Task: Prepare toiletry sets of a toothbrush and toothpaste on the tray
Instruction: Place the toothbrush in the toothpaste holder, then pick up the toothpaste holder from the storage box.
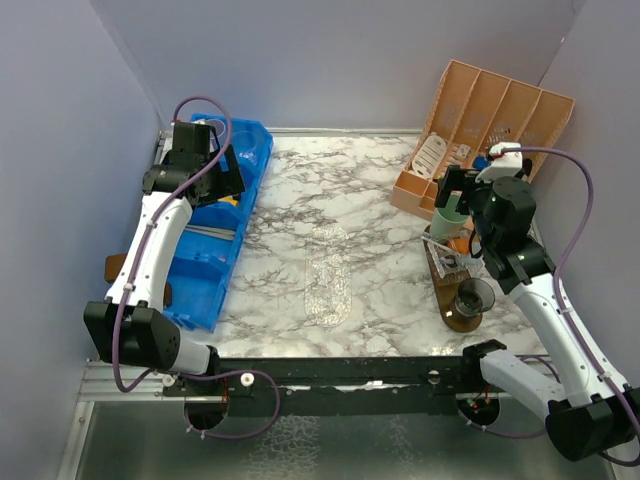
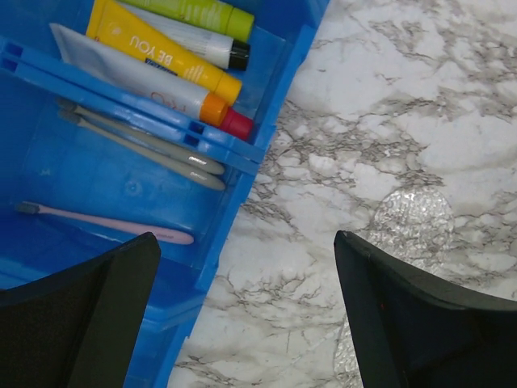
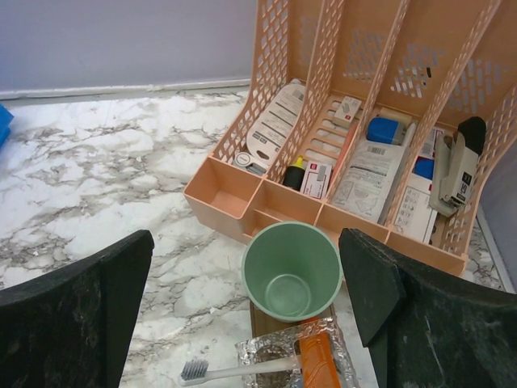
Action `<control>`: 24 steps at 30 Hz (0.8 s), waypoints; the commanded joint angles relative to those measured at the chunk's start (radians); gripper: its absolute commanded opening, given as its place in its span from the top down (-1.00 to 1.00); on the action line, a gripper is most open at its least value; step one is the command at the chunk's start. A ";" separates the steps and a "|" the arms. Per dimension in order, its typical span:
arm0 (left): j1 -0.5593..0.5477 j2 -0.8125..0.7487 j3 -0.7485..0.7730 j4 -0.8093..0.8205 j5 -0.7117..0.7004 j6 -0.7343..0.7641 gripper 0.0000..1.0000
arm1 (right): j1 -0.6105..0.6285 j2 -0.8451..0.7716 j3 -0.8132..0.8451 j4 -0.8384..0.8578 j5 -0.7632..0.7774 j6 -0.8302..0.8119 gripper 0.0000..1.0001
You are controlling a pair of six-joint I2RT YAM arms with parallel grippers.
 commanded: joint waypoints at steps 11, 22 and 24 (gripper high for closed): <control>0.220 -0.162 -0.110 -0.047 -0.182 -0.148 -0.86 | 0.004 -0.010 -0.016 0.000 -0.043 -0.067 -1.00; 0.527 -0.252 -0.194 -0.207 -0.182 -0.208 -0.90 | 0.008 -0.047 -0.070 -0.008 -0.038 -0.094 -1.00; 0.579 -0.277 -0.204 -0.197 -0.167 -0.214 -0.93 | 0.010 -0.050 -0.075 -0.005 -0.036 -0.095 -1.00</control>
